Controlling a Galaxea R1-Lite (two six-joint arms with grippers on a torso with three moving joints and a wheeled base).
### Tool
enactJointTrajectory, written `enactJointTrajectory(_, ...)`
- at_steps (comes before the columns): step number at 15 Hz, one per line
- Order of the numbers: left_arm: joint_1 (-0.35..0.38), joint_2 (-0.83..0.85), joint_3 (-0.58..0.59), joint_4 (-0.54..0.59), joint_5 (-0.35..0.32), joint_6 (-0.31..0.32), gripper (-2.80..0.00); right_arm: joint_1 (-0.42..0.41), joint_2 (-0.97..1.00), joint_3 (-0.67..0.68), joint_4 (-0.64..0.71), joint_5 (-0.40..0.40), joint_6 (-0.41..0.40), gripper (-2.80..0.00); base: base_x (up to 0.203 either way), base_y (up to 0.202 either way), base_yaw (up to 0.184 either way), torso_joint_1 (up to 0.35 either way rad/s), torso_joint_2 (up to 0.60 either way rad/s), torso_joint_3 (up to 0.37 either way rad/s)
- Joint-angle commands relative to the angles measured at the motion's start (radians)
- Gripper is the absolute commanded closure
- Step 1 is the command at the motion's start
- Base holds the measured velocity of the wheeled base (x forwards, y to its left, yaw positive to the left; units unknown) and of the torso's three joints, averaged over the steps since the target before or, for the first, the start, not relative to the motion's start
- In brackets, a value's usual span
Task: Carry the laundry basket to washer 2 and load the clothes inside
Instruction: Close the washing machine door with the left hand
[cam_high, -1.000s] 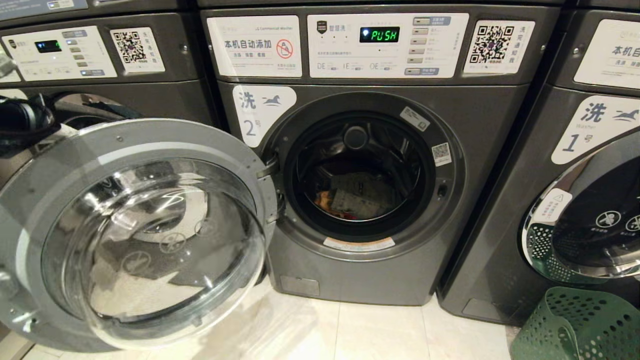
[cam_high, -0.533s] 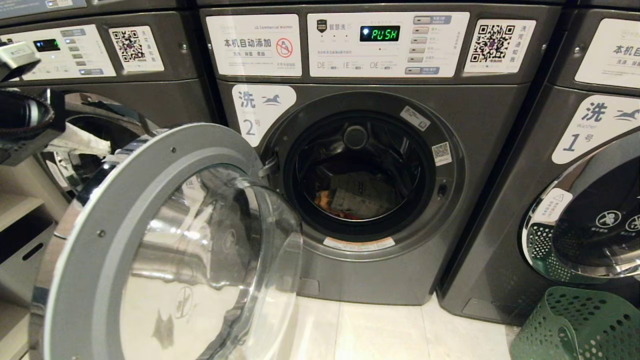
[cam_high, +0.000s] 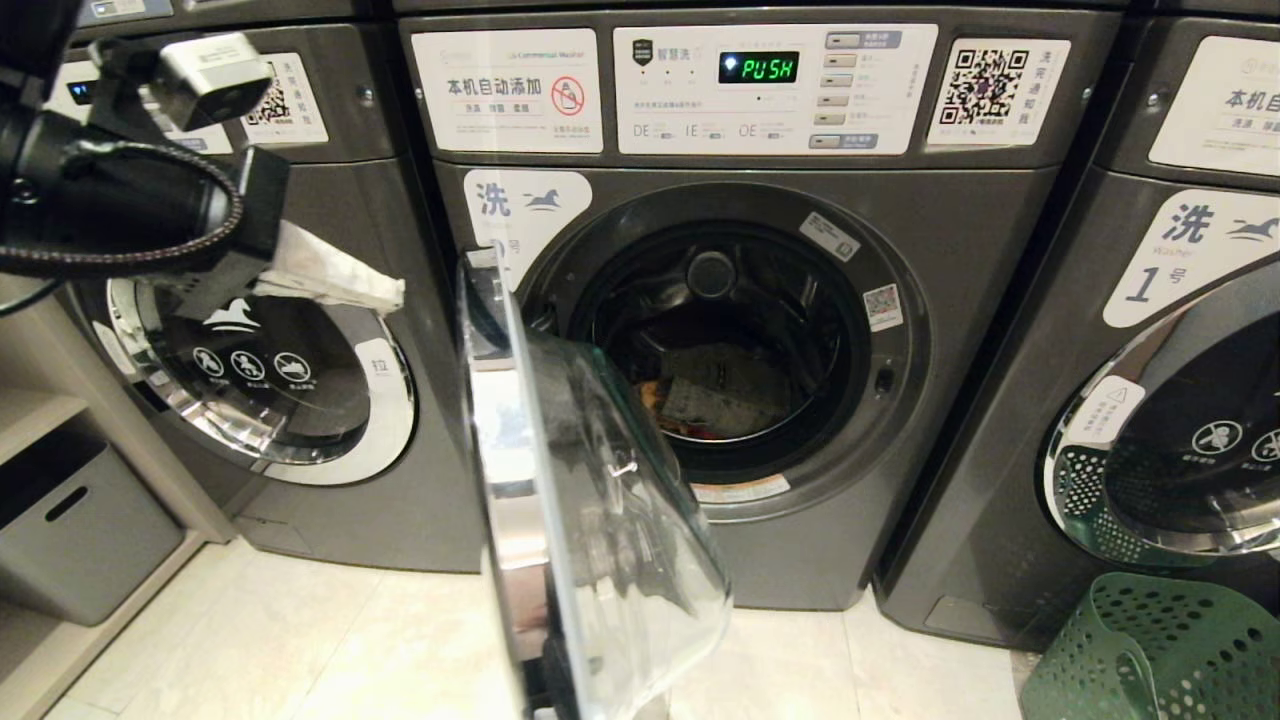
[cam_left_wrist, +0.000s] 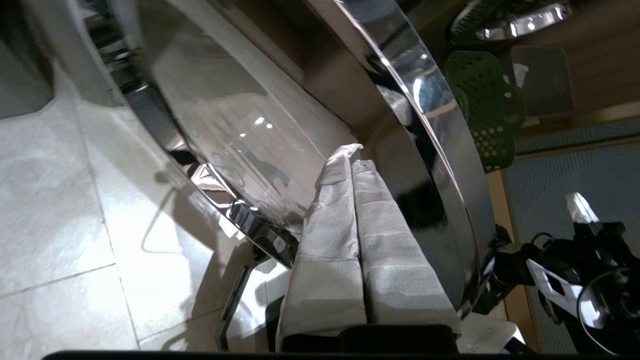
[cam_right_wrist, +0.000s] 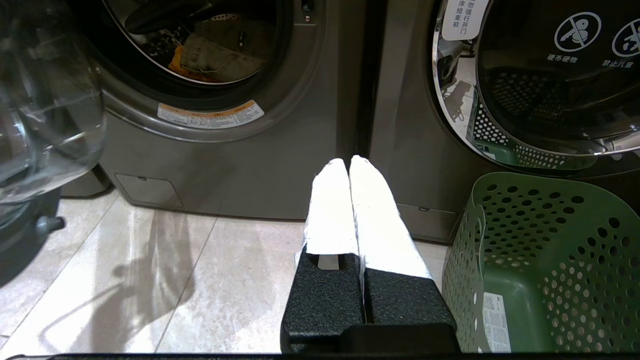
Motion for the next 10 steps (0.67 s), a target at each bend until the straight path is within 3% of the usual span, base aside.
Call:
enactJointTrajectory(1, -0.132, 0.067, 0.0, -0.061, 0.002, -0.018, 0.0, 0.0, 0.001, 0.0, -0.001, 0.0, 0.0, 0.0, 0.0, 0.0, 0.0, 0.0, 0.0, 0.0)
enactJointTrajectory(6, -0.31, 0.221, 0.0, -0.293, 0.125, -0.057, 0.0, 0.0, 0.001, -0.003, -0.001, -0.001, -0.01, 0.0, 0.0, 0.0, 0.0, 0.0, 0.0, 0.0)
enactJointTrajectory(10, -0.369, 0.306, 0.0, -0.462, 0.259, -0.059, 0.0, 0.0, 0.129, -0.241, 0.077, 0.036, -0.007, 0.0, 0.0, 0.0, 0.0, 0.0, 0.0, 0.0)
